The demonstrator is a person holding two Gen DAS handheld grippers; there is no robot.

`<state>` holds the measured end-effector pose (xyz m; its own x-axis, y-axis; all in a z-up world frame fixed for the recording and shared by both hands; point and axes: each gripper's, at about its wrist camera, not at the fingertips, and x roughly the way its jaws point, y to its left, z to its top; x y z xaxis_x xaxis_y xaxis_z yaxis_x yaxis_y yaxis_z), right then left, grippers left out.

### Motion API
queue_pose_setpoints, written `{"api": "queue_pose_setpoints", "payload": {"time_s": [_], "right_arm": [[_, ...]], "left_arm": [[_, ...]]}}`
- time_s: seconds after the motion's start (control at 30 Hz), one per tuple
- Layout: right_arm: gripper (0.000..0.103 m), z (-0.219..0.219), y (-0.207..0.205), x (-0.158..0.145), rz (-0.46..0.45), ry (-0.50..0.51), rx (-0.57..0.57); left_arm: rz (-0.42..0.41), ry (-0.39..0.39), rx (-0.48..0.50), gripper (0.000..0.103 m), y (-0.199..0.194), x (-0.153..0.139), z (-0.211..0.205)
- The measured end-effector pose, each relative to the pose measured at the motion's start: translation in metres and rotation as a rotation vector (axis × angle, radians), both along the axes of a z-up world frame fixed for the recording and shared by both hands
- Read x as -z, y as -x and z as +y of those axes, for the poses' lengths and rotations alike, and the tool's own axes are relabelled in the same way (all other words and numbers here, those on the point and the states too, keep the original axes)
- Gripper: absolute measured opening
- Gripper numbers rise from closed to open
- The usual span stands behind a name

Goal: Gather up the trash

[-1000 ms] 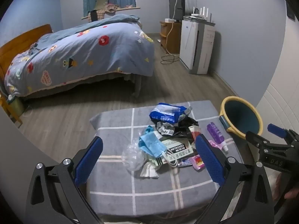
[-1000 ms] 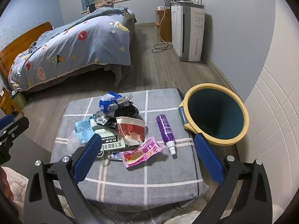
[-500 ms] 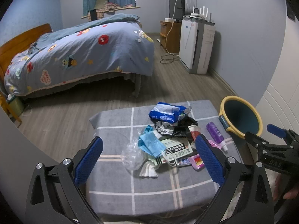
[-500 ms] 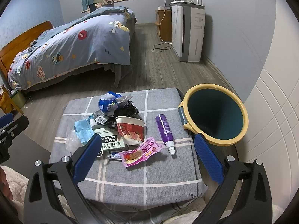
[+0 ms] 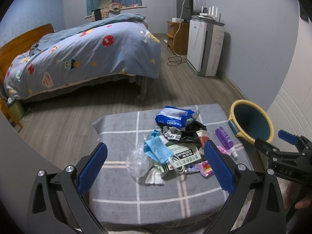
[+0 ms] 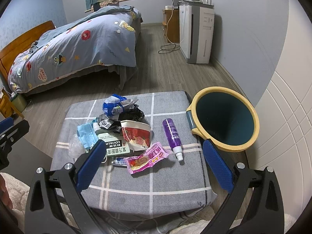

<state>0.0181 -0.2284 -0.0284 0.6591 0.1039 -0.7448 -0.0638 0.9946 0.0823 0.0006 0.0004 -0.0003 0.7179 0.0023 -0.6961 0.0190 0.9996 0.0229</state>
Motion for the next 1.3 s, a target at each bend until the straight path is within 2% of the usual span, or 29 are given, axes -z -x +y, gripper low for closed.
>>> {"api": "queue_pose_setpoints", "payload": {"time_s": [1.3], "right_arm": [[0.098,0.0014,-0.0007,0.0017,0.008,0.007,-0.003]], "left_arm": [[0.007,0.002,-0.001,0.098,-0.0006,0.0002,0.0003]]}}
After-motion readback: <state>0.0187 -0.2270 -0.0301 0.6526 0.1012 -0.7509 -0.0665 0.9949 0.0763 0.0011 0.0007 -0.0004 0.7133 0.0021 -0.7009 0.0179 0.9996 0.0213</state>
